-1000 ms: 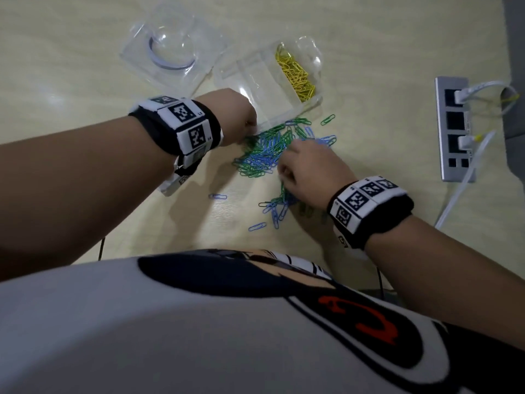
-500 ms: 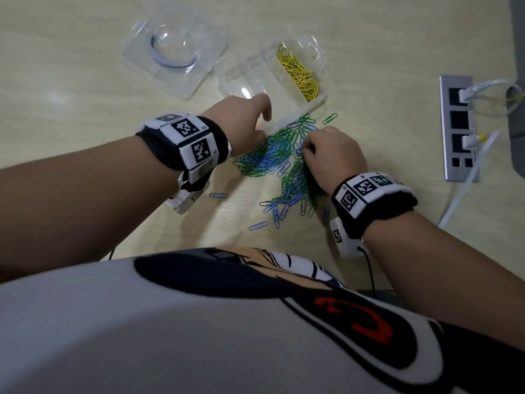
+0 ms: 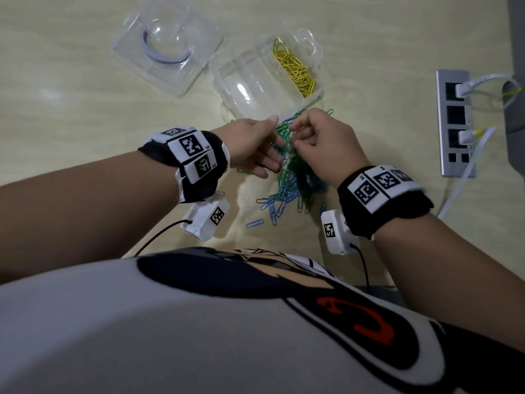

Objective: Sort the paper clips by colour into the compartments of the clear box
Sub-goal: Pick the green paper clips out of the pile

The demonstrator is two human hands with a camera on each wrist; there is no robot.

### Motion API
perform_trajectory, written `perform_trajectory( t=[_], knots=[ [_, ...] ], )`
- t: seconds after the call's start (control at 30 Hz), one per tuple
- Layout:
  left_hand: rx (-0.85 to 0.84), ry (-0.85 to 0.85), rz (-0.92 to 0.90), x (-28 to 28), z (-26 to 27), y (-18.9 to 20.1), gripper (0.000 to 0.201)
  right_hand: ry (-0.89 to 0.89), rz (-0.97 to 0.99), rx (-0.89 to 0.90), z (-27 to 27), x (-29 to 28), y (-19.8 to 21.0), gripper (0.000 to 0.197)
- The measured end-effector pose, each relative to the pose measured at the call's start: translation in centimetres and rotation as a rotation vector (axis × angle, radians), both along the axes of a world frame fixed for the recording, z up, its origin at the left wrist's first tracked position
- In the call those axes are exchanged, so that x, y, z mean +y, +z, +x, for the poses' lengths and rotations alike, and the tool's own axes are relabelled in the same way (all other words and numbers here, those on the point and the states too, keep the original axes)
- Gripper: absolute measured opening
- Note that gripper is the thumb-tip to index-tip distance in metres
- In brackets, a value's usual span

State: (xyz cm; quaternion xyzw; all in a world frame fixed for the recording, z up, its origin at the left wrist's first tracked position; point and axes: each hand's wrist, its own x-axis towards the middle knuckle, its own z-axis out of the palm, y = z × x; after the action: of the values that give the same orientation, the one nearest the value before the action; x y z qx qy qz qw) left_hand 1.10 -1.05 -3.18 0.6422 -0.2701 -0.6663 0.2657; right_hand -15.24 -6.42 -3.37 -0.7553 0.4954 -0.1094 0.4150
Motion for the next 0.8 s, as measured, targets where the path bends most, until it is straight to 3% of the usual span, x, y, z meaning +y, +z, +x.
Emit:
perform_trajectory(
  t=[0.3, 0.43, 0.53, 0.67, 0.8],
  knots=[
    [0.146, 0.098, 0.055, -0.2, -0.5, 0.1, 0.059, -0.009, -0.039, -0.150, 1.2, 1.7, 0.8, 0.010],
    [0.085, 0.012, 0.117, 0.3, -0.1, 0.2, 0.057, -0.156, -0.184, 0.107, 1.1, 0.3, -0.5, 0.009],
    [0.064, 0.016, 0.130, 0.6, 0.2, 0.1, 0.058, -0.063, -0.153, 0.314, 1.7, -0.3, -1.4, 0.021],
    [0.042, 0.025, 0.147, 0.7, 0.7, -0.2, 0.058, 0.042, -0.142, 0.388, 2.6, -0.6, -1.7, 0.019],
    [0.026, 0.037, 0.158, 0.6, 0.8, -0.5, 0.054, 0.033, -0.158, 0.448, 2.0, -1.0, -1.3, 0.016]
  ],
)
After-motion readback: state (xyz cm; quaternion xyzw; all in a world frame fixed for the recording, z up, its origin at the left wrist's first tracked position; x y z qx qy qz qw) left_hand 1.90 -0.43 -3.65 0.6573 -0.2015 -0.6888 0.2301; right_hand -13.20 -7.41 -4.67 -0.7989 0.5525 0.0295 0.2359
